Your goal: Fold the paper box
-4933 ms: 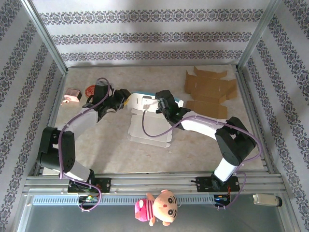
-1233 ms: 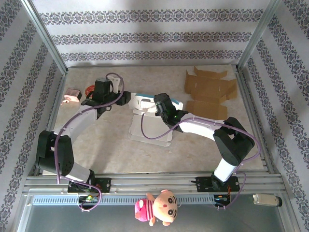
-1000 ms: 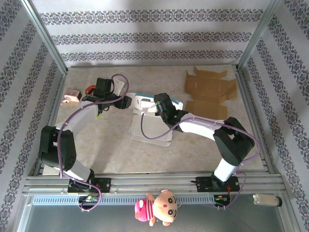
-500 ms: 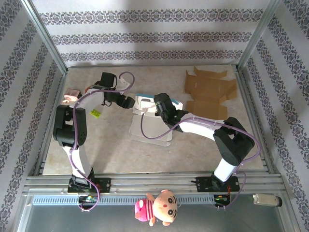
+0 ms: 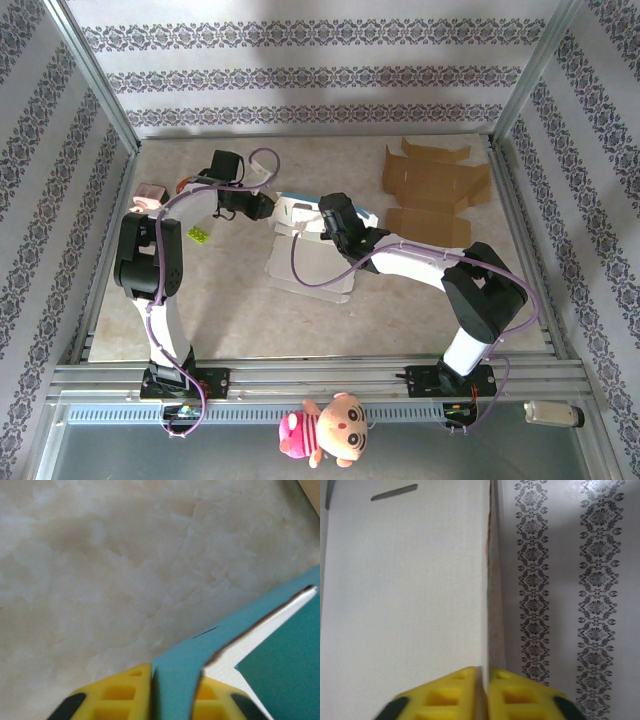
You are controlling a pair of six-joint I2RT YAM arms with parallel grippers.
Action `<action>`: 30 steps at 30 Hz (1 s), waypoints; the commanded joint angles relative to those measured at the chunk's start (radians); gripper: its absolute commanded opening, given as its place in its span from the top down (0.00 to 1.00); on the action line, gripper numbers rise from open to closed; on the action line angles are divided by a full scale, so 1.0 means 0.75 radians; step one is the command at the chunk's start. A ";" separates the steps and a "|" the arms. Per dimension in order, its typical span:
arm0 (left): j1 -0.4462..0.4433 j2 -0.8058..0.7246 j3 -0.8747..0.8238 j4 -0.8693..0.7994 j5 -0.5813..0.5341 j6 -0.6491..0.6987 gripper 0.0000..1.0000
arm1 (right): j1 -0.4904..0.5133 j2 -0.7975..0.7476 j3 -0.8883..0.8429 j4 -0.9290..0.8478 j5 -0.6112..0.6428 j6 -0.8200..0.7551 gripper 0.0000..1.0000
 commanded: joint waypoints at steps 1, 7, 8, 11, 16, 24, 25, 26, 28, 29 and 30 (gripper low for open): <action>-0.031 -0.073 -0.061 0.147 -0.085 0.026 0.95 | 0.028 -0.050 0.074 -0.229 -0.065 0.172 0.63; -0.089 -0.111 -0.128 0.287 -0.283 0.260 1.00 | -0.007 -0.200 0.432 -1.017 -0.623 0.744 0.23; -0.093 -0.108 -0.125 0.289 -0.285 0.281 1.00 | -0.020 -0.211 0.462 -1.061 -0.692 0.795 0.21; -0.098 -0.108 -0.127 0.305 -0.277 0.343 1.00 | -0.108 -0.225 0.571 -1.160 -0.996 1.002 0.16; -0.114 -0.110 -0.129 0.327 -0.270 0.398 1.00 | -0.360 -0.101 0.746 -1.179 -1.359 1.321 0.12; -0.132 -0.104 -0.138 0.355 -0.260 0.404 1.00 | -0.566 0.230 0.881 -1.221 -1.590 1.583 0.23; -0.135 -0.102 -0.136 0.355 -0.255 0.402 1.00 | -0.564 0.258 0.886 -1.225 -1.585 1.594 0.24; -0.136 -0.099 -0.132 0.353 -0.251 0.402 1.00 | -0.563 0.278 0.885 -1.225 -1.580 1.596 0.24; -0.140 -0.092 -0.124 0.338 -0.238 0.404 1.00 | -0.551 0.312 0.879 -1.232 -1.555 1.595 0.25; -0.143 -0.092 -0.123 0.335 -0.238 0.406 1.00 | -0.549 0.325 0.876 -1.234 -1.549 1.595 0.26; -0.143 -0.090 -0.123 0.334 -0.239 0.406 1.00 | -0.547 0.335 0.868 -1.228 -1.551 1.597 0.27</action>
